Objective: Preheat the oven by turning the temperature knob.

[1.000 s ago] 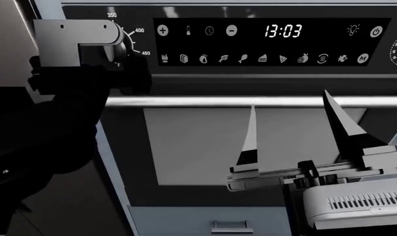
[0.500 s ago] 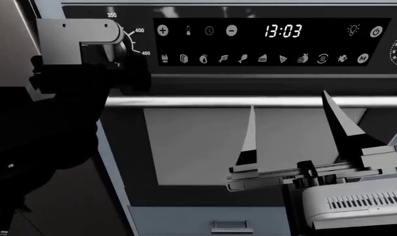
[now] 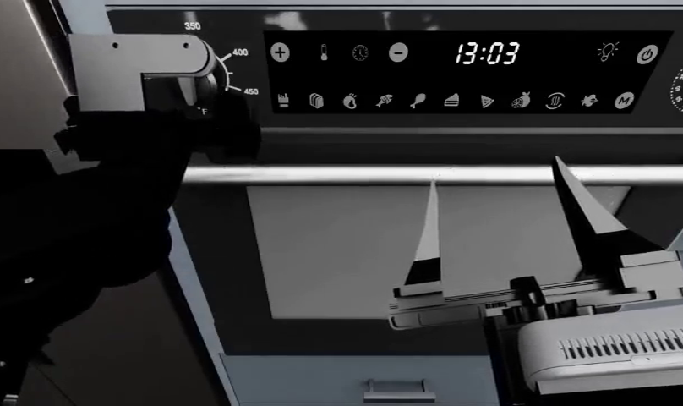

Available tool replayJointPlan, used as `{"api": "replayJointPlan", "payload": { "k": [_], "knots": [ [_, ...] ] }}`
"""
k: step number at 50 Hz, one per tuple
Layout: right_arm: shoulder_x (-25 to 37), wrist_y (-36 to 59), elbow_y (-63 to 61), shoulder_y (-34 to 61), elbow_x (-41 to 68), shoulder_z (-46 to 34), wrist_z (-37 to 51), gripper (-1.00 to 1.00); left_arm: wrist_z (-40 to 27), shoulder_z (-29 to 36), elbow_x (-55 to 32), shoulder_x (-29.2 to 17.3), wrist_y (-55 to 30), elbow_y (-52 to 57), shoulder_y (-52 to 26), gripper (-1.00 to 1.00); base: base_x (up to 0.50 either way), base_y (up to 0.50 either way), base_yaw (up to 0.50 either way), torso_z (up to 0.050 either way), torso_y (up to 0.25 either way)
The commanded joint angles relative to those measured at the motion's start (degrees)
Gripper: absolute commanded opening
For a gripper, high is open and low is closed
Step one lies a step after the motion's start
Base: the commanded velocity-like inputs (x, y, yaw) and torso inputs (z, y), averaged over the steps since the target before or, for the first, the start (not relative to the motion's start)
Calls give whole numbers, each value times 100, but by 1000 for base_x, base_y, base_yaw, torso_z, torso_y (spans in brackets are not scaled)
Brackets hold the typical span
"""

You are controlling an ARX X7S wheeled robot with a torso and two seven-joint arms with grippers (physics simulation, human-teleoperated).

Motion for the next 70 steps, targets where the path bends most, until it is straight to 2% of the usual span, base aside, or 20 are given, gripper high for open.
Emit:
{"api": "replayJointPlan", "payload": {
  "k": [1,31,42,62,70],
  "knots": [
    [16,1,-4,2,14,-14,20,100,42,15,35,4,22,-73,-16,-100,0,0,0,0,0],
    [52,-38,42,-15,99,-26,80,100,118,31,48,22,59,-204,-48,-100,0,0,0,0,0],
    [76,-24,27,-9,109,-32,97,100,226,124,120,165,16,-486,-253,-100,0,0,0,0,0],
    [102,2,17,-3,87,-90,131,100,287,256,237,70,-6,-398,-182,-100,0,0,0,0,0],
    [110,11,9,-8,78,-112,141,100,223,542,647,-13,-113,-322,-298,-100,0,0,0,0,0]
  ]
}}
